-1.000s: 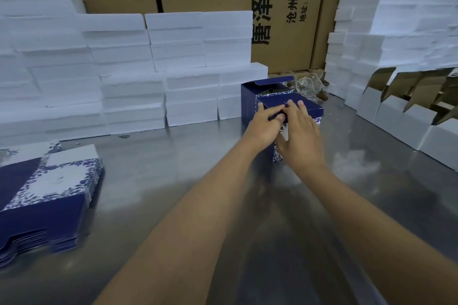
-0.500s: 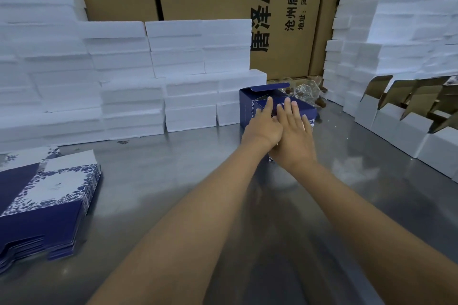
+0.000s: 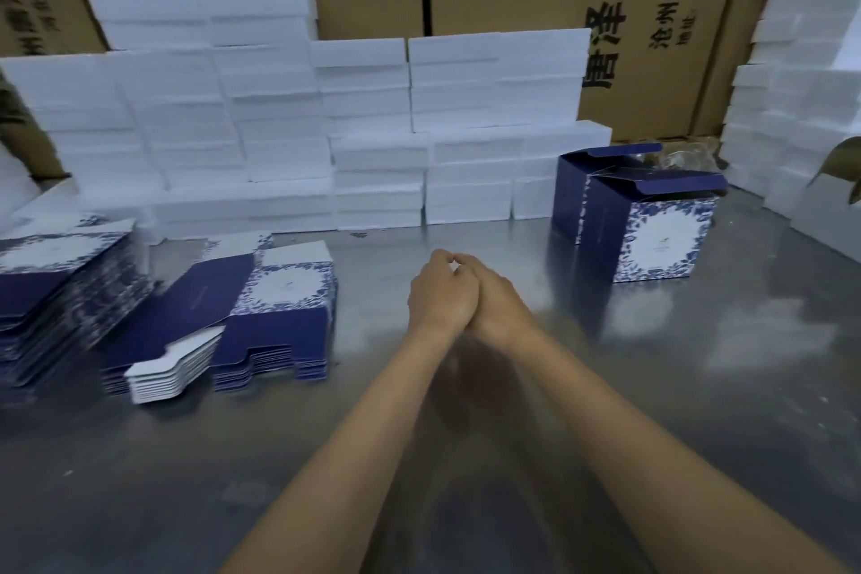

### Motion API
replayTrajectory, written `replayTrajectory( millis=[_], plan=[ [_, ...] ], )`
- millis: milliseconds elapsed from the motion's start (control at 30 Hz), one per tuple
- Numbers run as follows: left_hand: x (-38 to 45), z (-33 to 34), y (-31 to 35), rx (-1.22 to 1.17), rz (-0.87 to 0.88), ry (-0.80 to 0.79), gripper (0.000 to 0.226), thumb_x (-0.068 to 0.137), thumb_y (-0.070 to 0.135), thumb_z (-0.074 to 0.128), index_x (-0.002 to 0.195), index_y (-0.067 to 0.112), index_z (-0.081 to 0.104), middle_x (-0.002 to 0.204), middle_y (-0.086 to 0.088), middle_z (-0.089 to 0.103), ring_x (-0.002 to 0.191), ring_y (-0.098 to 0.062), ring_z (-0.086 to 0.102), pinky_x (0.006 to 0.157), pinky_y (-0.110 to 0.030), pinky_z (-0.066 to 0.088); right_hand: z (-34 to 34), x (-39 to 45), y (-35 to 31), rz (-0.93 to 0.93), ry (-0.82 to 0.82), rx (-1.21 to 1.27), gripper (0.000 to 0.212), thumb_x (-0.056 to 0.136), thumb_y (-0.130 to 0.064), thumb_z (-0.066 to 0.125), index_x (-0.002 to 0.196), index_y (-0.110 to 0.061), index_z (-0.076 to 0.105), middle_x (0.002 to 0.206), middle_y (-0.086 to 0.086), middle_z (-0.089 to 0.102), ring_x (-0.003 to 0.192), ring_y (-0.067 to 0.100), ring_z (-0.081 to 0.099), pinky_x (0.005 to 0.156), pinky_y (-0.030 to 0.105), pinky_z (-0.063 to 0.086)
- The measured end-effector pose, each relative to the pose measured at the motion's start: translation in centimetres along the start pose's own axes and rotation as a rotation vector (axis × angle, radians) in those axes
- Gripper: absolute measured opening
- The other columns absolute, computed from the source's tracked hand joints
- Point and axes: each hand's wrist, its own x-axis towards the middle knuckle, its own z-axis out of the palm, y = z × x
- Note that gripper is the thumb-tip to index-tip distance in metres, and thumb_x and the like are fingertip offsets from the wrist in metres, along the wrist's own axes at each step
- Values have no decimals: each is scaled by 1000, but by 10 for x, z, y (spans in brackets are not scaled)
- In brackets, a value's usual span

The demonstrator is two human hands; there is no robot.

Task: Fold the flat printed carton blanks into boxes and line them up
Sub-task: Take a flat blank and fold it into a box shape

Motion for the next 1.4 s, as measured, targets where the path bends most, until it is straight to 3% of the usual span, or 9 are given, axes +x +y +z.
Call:
replayTrajectory(
  millis=[267, 433, 567, 733, 833, 967, 1133, 1300, 1400],
  plan=[
    [-11, -84, -50, -175, 53, 573, 23, 89, 6, 46, 96, 22, 62, 105, 3, 68, 101, -22, 60, 95, -48, 46, 100, 20, -67, 110, -185, -104, 21, 97, -20, 49, 106, -8, 63, 114, 12, 70, 105, 34, 64, 87, 38, 52],
    [-8, -101, -79, -326, 102, 633, 27, 88, -4, 45, 91, 16, 63, 100, 0, 68, 101, -25, 59, 88, -35, 46, 123, 30, -88, 159, -260, -222, 14, 98, -21, 50, 85, -15, 51, 115, 11, 69, 114, 34, 60, 97, 38, 40],
    [-8, -105, -91, -329, 108, 621, 30, 88, -6, 44, 88, 18, 62, 100, 1, 68, 101, -22, 59, 81, -27, 42, 118, 36, -93, 186, -265, 12, 33, 94, -17, 55, 63, -14, 43, 72, 7, 53, 74, 28, 48, 64, 30, 39],
    [-11, -110, -89, -275, 167, 619, 28, 87, -5, 46, 90, 17, 63, 100, 0, 67, 103, -24, 58, 84, -30, 44, 109, 35, -99, 39, -89, -307, 25, 95, -32, 56, 79, -13, 63, 77, 3, 57, 74, 28, 49, 62, 27, 34],
    [-17, -110, -87, -203, 243, 615, 25, 86, -5, 47, 89, 14, 64, 95, 1, 65, 99, -24, 55, 89, -43, 46, 105, 37, -101, 52, -78, 15, 40, 95, -23, 58, 57, -15, 46, 60, 0, 48, 57, 19, 44, 54, 27, 32],
    [-25, -108, -79, -56, 405, 659, 25, 83, -1, 46, 92, 14, 64, 93, 7, 63, 95, -16, 50, 93, -36, 41, 93, 38, -107, 147, -77, 627, 17, 92, 0, 53, 88, -1, 69, 82, 13, 66, 74, 22, 61, 65, 31, 52],
    [-32, -106, -66, 193, 614, 791, 30, 80, 1, 52, 104, 12, 64, 111, -4, 63, 108, -28, 55, 101, -43, 37, 64, 33, -94, 127, 71, 808, 18, 96, -2, 49, 91, -7, 65, 86, 14, 63, 71, 24, 57, 59, 29, 49],
    [-29, -112, -66, 107, 381, 874, 70, 78, 10, 67, 144, 14, 43, 156, -13, 30, 143, -33, 26, 115, -48, 25, 16, 13, -47, 119, 243, 997, 24, 103, -3, 46, 98, -19, 64, 90, 6, 67, 69, 20, 56, 52, 26, 48],
    [-23, -113, -71, -328, 160, 562, 110, 79, 23, 82, 159, 29, 7, 162, 0, 20, 144, -18, 29, 112, -26, 25, 2, -7, -15, 175, 266, 1172, 29, 107, -7, 42, 126, -23, 58, 106, 0, 71, 84, 16, 63, 58, 25, 50]
  ],
)
